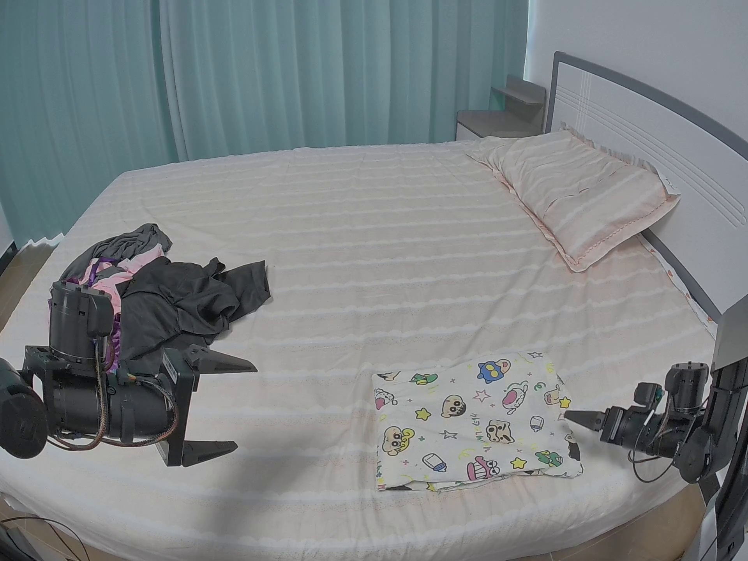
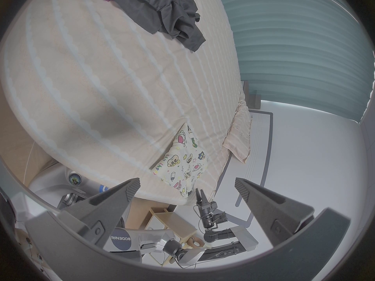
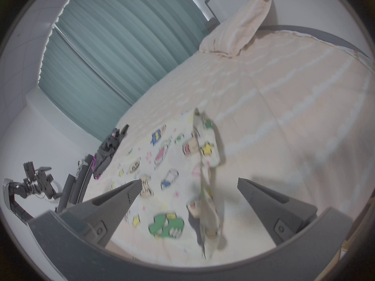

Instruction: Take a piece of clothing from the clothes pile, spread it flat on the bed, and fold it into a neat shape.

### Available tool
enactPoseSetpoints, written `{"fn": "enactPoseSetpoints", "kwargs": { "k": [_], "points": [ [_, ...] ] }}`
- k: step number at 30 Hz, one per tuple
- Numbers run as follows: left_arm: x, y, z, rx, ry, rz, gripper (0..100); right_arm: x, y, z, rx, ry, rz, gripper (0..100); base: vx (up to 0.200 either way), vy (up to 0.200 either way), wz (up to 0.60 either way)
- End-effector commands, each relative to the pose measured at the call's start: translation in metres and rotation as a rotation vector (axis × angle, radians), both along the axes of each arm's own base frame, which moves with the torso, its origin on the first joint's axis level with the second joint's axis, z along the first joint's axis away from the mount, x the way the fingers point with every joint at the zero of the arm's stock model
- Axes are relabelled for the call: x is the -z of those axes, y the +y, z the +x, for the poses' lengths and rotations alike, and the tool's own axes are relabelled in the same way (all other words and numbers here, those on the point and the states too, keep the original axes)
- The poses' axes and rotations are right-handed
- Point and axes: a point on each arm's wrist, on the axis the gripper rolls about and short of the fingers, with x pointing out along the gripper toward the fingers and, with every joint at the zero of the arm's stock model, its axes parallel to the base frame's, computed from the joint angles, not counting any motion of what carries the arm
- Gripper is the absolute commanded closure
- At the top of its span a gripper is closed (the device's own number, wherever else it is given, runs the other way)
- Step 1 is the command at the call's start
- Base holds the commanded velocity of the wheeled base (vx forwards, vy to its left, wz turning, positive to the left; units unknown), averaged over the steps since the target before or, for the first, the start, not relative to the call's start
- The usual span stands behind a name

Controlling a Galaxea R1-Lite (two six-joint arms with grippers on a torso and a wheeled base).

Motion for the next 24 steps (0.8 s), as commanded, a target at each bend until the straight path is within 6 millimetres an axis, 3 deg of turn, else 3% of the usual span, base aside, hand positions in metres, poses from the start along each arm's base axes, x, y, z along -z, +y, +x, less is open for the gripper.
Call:
{"fn": "enactPoseSetpoints", "kwargs": {
  "k": [1,5,12,23,24],
  "points": [
    [0.000,0.000,0.000,0.000,-0.001,-0.001,0,-0.002,0.010,0.035,-0.006,-0.087,0.047,0,0.000,0.000,0.00],
    [0.001,0.000,0.000,0.000,0.003,0.001,0,0.011,0.021,0.071,-0.021,-0.123,0.081,0,0.000,0.000,0.00],
    [0.001,0.000,0.000,0.001,0.003,0.001,0,0.017,0.028,0.103,-0.041,-0.113,0.086,0,0.000,0.000,0.00],
    [0.001,0.000,0.000,0.002,0.004,0.002,0,0.020,0.028,0.111,-0.040,-0.110,0.089,0,0.000,0.000,0.00],
    [0.001,0.000,0.000,0.001,0.006,0.001,0,0.019,0.028,0.112,-0.041,-0.113,0.089,100,0.000,0.000,0.00]
  ]
}}
